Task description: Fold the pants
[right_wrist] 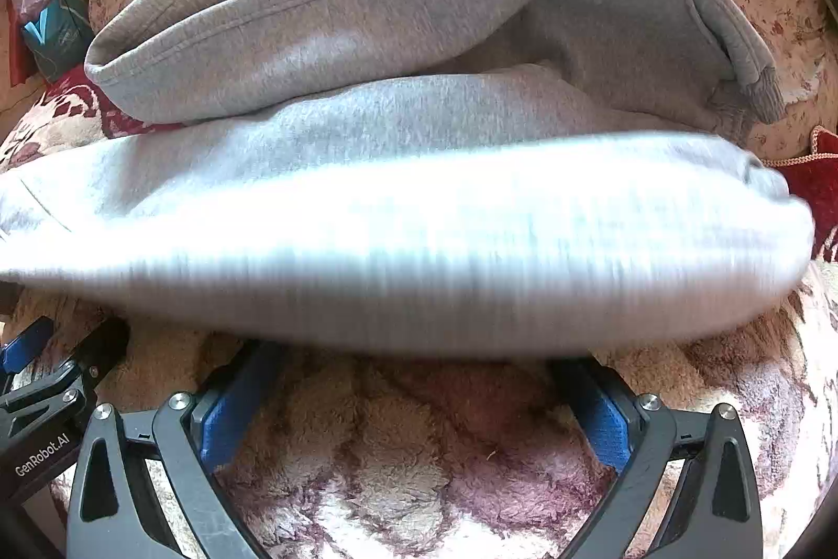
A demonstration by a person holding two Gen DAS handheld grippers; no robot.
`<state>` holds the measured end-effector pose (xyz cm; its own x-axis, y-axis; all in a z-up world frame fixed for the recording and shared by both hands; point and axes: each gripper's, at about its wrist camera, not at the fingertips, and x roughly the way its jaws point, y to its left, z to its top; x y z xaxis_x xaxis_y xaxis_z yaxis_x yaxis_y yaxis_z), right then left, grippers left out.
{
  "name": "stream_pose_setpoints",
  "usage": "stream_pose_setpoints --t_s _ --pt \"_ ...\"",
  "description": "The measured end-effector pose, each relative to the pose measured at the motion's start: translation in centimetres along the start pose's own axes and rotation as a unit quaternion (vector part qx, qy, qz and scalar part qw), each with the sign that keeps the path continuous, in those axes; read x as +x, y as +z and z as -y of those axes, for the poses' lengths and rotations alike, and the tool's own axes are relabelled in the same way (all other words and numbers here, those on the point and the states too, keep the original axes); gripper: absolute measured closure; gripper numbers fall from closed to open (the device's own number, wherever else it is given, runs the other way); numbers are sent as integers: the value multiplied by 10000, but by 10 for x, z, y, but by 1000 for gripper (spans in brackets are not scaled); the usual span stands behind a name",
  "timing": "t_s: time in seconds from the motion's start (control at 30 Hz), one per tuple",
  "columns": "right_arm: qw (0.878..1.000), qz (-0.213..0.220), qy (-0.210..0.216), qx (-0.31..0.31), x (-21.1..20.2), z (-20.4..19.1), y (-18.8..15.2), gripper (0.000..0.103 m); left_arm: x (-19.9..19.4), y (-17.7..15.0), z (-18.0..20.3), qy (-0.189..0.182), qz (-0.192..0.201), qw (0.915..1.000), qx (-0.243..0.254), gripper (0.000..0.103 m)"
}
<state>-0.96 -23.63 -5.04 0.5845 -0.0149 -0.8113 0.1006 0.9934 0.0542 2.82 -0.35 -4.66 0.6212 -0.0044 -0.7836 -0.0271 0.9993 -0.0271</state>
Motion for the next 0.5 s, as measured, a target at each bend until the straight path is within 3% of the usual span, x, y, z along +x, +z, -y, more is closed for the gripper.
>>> stream_pose_setpoints --t_s 0.3,0.5 --pt "10000 -22 -53 -43 0 -2 1 0 -2 -4 8 170 1 9997 152 0" --pt "10000 -12 -28 -20 -1 -11 1 0 -3 -7 1 55 -22 10000 61 0"
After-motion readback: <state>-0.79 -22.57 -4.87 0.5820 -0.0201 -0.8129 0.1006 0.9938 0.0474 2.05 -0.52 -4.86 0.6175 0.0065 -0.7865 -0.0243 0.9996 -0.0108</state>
